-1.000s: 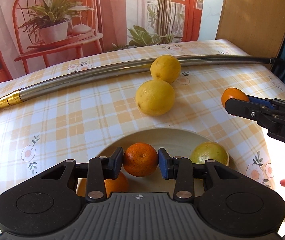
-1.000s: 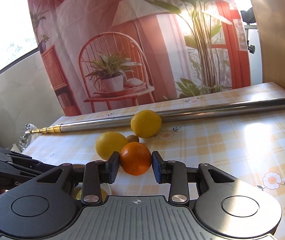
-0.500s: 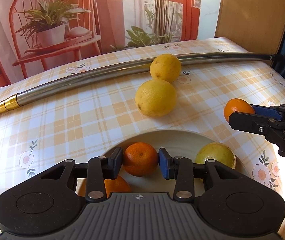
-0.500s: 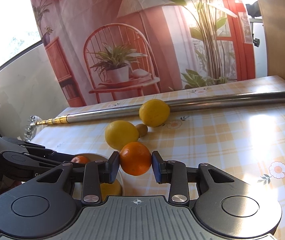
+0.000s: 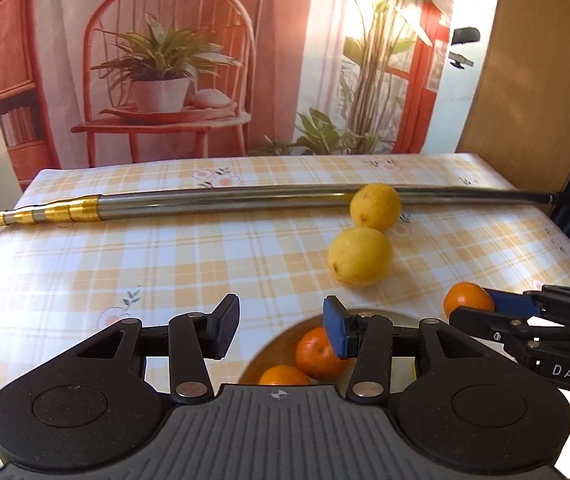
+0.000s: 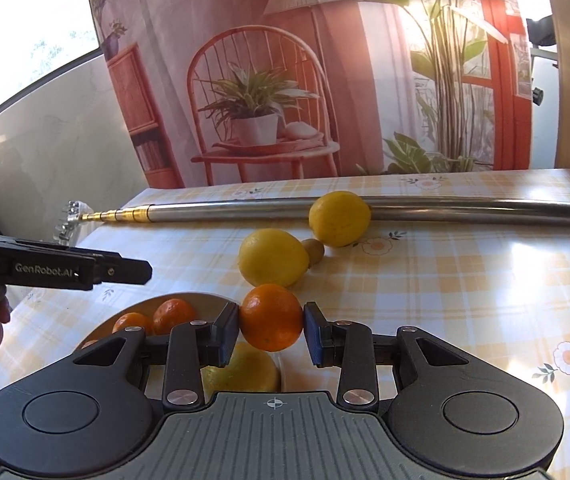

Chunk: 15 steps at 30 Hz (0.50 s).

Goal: Organize fruits
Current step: 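Open the left tool to drop the mandarin onto the plate while the right tool carries the orange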

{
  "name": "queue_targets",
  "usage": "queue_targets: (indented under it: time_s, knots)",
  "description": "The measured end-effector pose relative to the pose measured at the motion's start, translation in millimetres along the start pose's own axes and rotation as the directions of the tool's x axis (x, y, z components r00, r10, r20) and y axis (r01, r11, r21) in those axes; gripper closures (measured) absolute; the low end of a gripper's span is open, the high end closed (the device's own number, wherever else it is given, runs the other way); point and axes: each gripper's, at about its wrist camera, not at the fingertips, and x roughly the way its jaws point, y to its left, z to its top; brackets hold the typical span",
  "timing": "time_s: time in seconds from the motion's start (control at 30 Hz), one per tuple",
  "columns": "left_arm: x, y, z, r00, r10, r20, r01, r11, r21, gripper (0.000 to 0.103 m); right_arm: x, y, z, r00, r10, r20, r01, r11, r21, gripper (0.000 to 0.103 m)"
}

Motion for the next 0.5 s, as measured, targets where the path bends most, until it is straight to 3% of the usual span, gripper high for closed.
queue_targets:
  time_s: [0.13, 0.3, 0.5]
  knots:
    - [-20, 18, -3, 0.996, 0.073, 0.043, -0.071, 0.997, -0.041, 0.054, 11, 22, 12, 0.999, -0.012, -0.035, 0.009, 0.997, -0.075, 0.071]
    - [-33, 34, -13, 0.996, 0.076, 0.055, -0.069, 0.989, -0.129, 0.053, 34, 44, 23, 0.994, -0.018, -0.110, 0.003, 0.990, -0.139, 0.071]
    - [-38, 40, -22, 0.993, 0.094, 0.068, -0.085, 0.988, -0.130, 0.048, 54, 63, 20, 0.985, -0.052, -0.167, 0.024, 0.986, -0.167, 0.071]
